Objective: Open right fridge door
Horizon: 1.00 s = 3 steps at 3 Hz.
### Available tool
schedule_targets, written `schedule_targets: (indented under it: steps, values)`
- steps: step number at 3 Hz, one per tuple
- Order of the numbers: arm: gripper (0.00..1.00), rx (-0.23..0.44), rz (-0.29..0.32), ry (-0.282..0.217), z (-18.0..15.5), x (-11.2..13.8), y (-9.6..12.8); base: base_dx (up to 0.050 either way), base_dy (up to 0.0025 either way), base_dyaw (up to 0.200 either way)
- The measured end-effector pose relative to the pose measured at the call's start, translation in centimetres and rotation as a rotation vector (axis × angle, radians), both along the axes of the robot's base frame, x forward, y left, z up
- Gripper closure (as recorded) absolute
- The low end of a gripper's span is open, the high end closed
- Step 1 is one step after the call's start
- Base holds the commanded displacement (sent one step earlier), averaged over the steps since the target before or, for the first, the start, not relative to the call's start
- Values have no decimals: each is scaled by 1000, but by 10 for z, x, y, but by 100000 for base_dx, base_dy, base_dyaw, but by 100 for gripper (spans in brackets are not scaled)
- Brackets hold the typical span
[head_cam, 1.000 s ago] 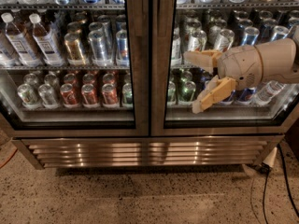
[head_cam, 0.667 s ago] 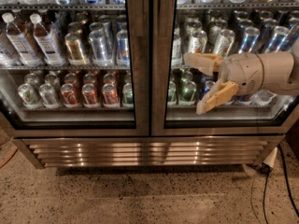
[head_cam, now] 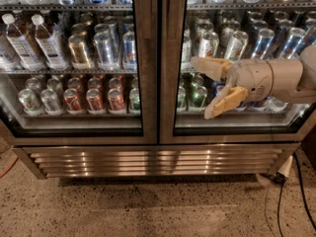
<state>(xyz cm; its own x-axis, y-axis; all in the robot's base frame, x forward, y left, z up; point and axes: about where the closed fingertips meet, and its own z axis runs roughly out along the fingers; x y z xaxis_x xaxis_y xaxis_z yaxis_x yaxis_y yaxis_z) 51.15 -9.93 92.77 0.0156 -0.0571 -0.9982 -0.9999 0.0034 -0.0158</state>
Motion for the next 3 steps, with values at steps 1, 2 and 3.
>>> schedule_targets:
  steps: [1, 2, 3]
  values:
    - [0, -18, -1, 39, -3, 4, 2, 0, 0, 0]
    - [0, -10, 8, 14, 30, 3, 7, 0, 0, 0]
    - [0, -3, 17, -32, 64, -3, 13, 0, 0, 0]
